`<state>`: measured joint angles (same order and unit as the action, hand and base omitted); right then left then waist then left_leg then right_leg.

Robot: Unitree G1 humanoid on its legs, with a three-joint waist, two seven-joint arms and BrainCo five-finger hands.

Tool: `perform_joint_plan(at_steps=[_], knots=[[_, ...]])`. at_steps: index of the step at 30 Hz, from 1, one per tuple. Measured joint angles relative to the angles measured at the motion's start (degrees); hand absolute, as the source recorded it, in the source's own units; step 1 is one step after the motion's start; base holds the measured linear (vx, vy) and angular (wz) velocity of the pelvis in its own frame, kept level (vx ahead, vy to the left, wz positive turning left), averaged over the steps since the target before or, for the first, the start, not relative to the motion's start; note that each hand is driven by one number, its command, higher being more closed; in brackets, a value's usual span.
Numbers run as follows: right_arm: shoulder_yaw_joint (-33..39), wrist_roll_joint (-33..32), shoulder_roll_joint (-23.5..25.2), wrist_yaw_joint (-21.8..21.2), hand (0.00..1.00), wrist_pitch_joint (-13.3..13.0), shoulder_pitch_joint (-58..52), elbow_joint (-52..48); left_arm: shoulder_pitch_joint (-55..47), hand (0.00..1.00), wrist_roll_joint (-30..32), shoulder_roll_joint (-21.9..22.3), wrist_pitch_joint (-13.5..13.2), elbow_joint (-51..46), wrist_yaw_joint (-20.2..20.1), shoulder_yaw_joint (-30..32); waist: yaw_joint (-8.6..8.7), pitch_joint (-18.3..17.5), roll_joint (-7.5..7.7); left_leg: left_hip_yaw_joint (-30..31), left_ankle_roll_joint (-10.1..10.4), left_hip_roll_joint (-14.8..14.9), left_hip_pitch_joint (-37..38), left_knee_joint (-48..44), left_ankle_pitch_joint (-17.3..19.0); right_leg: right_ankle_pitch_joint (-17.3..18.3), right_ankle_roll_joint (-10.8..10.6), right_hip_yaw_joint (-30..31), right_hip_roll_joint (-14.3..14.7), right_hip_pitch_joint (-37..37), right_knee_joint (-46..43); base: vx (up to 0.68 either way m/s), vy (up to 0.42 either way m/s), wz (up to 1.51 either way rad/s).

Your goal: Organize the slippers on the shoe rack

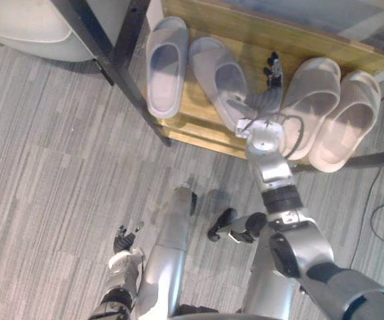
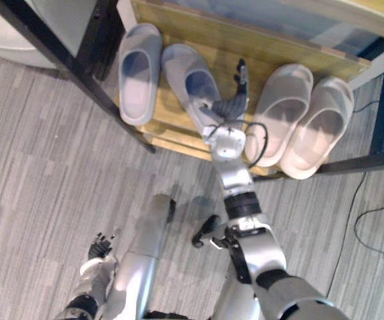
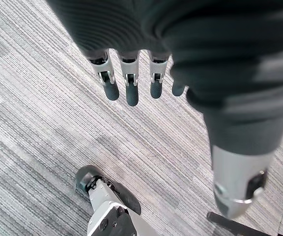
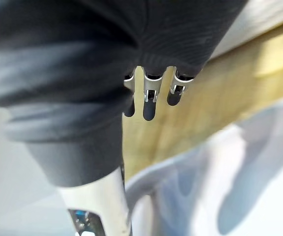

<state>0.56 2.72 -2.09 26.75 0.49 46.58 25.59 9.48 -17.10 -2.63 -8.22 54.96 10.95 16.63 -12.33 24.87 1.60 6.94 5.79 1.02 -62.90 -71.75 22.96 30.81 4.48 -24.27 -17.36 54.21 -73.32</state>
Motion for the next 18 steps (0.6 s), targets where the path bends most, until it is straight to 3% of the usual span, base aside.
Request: perform_joint_plan(at_steps=[10,18], knots=[[-1.56,-10.05,2.42,-4.59,0.0,-3.91,-5.03,-0.01,0.01,0.0,0.07,-0.31,0.89,0.35,-0.11,1.81,0.74,0.14,1.05,-0.11,0.0,0.44,1.21,1.04,0.0,-0.54,0.18,-0.06,0.62,-1.2,1.42,0.0,0.003,-0.01],[-6.8,-16.44,5.01,-7.09,0.0,-6.61,-6.53,-0.14,0.16,0.0,1.34,-0.59,1.3,0.31,-0.04,3.04,1.05,0.45,2.24,-0.12,-0.01,0.83,1.83,1.69,0.0,-0.74,-0.21,-0.09,1.2,-1.8,2.36,0.0,0.001,-0.01]])
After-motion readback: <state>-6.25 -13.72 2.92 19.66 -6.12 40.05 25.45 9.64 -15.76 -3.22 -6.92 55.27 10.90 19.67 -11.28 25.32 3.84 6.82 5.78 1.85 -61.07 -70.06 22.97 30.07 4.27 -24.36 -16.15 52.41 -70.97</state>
